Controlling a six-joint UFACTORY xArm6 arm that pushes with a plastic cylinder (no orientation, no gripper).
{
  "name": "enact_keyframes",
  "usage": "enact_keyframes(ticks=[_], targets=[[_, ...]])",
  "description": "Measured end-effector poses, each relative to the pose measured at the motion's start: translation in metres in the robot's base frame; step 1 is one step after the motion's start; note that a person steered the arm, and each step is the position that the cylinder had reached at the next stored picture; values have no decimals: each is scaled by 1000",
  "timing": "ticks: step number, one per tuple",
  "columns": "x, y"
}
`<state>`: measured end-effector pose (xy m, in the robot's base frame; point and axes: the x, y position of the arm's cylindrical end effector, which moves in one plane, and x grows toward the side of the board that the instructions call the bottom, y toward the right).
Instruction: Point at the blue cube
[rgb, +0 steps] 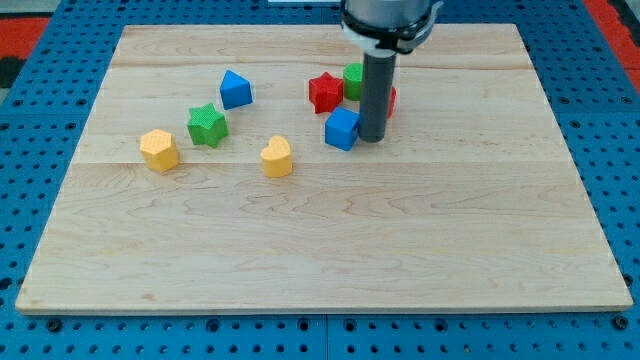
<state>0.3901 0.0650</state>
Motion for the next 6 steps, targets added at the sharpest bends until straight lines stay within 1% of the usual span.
enact_keyframes(ticks=[1, 2, 3, 4, 5, 6], targets=[[-17, 2], [-18, 0], [-15, 11], [-2, 12], [1, -19], [1, -75]])
